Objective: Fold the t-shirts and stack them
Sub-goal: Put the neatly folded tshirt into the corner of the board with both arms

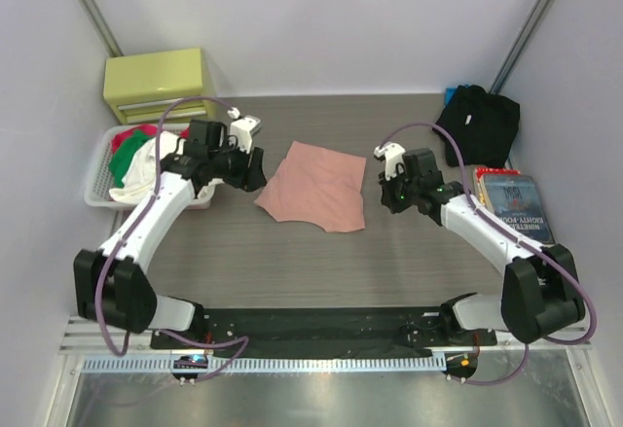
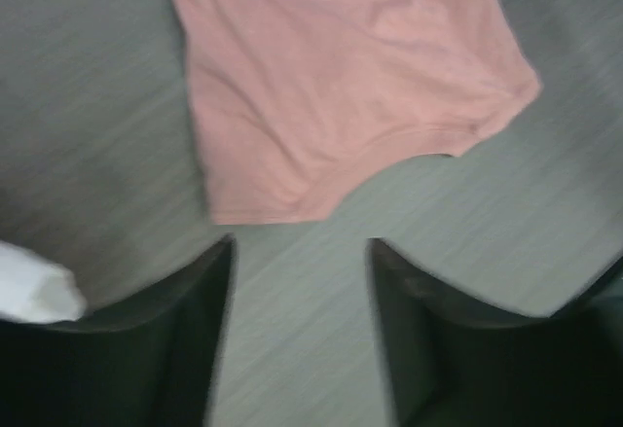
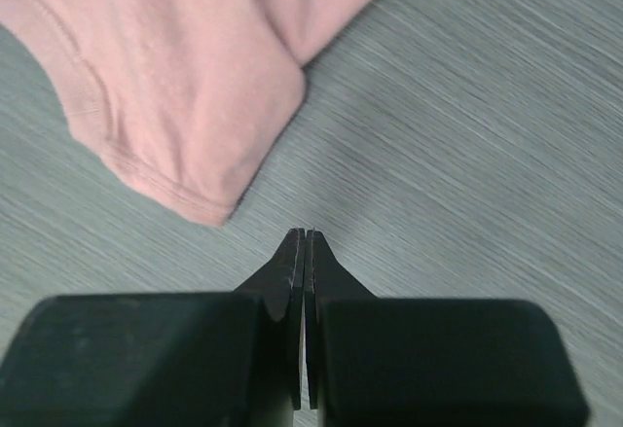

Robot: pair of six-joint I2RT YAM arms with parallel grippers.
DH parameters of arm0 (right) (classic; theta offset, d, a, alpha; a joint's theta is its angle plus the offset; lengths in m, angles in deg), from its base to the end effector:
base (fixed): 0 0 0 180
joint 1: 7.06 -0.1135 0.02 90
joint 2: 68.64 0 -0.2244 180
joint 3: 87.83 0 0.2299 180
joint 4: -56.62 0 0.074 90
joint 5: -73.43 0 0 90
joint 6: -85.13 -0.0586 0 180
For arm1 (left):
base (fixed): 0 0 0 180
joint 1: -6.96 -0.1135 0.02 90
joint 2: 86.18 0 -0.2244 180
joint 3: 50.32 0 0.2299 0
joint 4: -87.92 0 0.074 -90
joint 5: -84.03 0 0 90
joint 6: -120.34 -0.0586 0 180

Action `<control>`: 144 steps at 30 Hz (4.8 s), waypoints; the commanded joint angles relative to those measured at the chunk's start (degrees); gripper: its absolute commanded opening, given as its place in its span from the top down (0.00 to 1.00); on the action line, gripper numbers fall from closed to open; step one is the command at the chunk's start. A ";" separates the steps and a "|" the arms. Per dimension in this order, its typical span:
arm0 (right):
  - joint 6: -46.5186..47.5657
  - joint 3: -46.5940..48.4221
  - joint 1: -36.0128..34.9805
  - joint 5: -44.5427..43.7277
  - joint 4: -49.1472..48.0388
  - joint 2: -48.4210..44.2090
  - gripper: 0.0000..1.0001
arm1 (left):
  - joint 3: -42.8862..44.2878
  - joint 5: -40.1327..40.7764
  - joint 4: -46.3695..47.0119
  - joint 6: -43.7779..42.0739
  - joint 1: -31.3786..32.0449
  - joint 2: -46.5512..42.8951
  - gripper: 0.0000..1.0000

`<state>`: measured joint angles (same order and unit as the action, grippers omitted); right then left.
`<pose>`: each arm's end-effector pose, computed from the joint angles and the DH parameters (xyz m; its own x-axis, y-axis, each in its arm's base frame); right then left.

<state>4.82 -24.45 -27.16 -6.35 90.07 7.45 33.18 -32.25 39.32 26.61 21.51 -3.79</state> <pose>0.2608 0.1065 0.1858 -0.5913 -0.3928 -0.7043 -0.5612 0.8277 0.0096 0.2893 -0.1019 0.2471 -0.6785 0.2364 -0.6955 0.5602 0.7790 -0.2817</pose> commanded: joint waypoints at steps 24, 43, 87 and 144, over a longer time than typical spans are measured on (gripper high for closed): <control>0.52 14.06 9.72 37.38 7.51 15.12 0.11 | 31.44 -41.46 -37.24 -19.51 -2.06 37.56 0.00; 8.60 20.58 13.24 49.91 15.27 30.35 0.17 | 36.13 -32.62 -27.80 -8.68 -6.37 43.22 0.00; -5.74 39.20 6.21 45.15 3.91 54.95 0.38 | 52.30 -25.93 -24.62 -1.64 -0.92 61.40 0.56; 1.82 22.38 2.09 15.10 11.47 17.40 0.99 | 5.28 10.45 7.71 -5.68 -6.37 -10.46 1.00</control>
<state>7.16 -9.11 -22.48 14.52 100.82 17.79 41.66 -31.90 39.71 21.50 15.61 -6.72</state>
